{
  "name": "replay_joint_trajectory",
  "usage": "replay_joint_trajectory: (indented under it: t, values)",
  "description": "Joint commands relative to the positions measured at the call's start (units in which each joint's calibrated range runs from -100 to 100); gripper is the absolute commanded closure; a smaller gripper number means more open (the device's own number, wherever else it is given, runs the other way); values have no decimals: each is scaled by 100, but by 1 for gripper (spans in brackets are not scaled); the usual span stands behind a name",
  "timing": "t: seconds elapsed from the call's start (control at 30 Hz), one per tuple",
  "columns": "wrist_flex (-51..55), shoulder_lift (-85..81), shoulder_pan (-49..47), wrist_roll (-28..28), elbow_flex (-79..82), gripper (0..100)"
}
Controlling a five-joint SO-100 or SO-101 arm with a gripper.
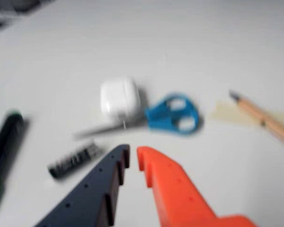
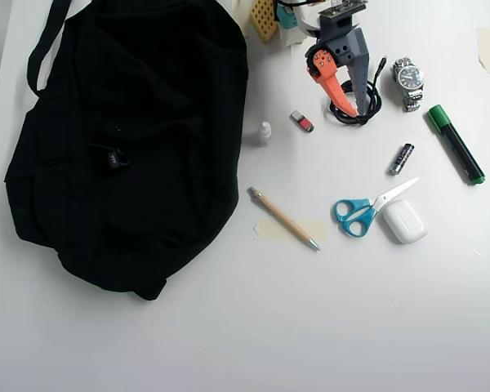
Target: Put the black bike light into the black bag
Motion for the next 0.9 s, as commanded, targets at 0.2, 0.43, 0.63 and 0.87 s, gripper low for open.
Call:
replay_joint_trajectory:
  t: [0.2,0.43,0.63,0.87]
  values:
    - [2110,31,1588,19,101,98]
    - [3505,-35,1797,45,101,98]
    - [3953,31,2081,50,101,98]
    - [3962,-60,2104,40,101,98]
